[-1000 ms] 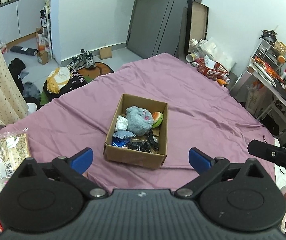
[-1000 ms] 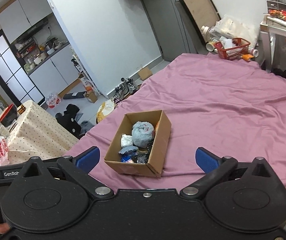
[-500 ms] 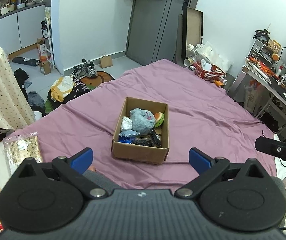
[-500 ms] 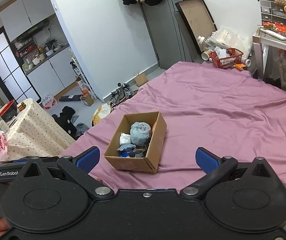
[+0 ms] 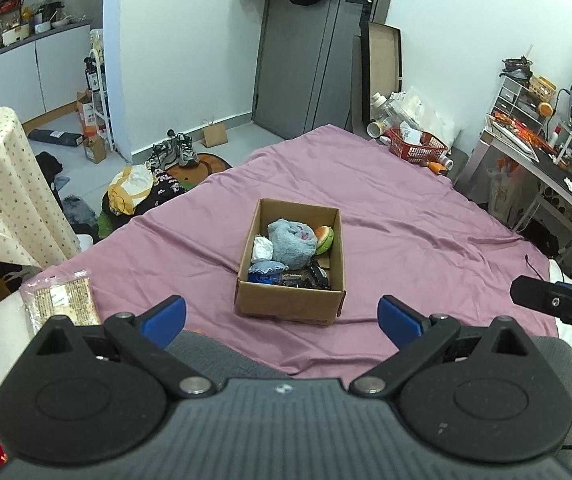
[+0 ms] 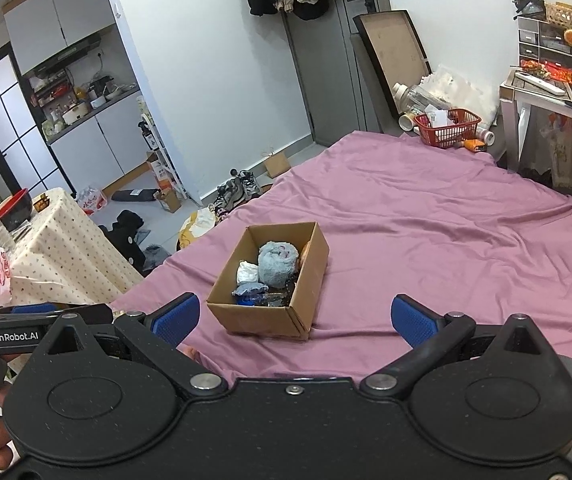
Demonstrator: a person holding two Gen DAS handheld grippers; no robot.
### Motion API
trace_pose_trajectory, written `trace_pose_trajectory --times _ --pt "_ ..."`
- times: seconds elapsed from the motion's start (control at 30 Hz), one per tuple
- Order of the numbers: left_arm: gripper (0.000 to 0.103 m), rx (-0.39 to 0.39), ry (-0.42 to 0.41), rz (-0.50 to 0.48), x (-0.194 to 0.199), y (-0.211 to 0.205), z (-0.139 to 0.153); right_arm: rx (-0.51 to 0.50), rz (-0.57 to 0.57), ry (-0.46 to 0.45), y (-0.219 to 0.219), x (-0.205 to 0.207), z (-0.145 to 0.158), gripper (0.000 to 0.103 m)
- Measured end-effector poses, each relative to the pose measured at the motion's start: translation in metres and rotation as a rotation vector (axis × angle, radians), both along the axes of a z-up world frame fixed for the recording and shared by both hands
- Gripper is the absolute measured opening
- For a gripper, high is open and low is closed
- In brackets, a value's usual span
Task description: Organize soft objects
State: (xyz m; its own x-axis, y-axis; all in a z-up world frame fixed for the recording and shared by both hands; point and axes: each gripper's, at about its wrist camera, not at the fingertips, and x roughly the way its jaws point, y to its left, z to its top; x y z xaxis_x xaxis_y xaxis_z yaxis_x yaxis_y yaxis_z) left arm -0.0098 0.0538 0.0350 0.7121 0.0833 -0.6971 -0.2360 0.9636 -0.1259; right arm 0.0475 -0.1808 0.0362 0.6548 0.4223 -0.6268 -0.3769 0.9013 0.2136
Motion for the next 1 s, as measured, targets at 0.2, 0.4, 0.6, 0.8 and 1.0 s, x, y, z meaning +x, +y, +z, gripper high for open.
trace_pose_trajectory --times 0.2,0.4,0.6,0.8,1.0 --pt "0.101 0.012 0.003 -0.003 -0.002 -0.002 0.001 -0.005 -0.013 -0.011 0.0 -0.002 0.0 0.103" --pt "0.101 0.022 0.001 -0.005 -0.004 -0.003 0.001 -0.015 -0.013 -0.025 0.0 -0.004 -0.001 0.103" --pt "0.101 0.017 0.006 -0.002 -0.003 -0.003 -0.001 -0.022 0.003 -0.023 0.002 -0.006 -0.005 0.103" --pt "0.101 0.016 0.011 -0.008 -0.002 -0.001 -0.005 -0.027 0.002 -0.018 0.005 -0.004 -0.009 0.103" --pt "0.101 0.017 0.013 -0.009 -0.001 0.0 -0.008 -0.014 0.013 -0.024 0.004 -0.004 -0.012 0.103"
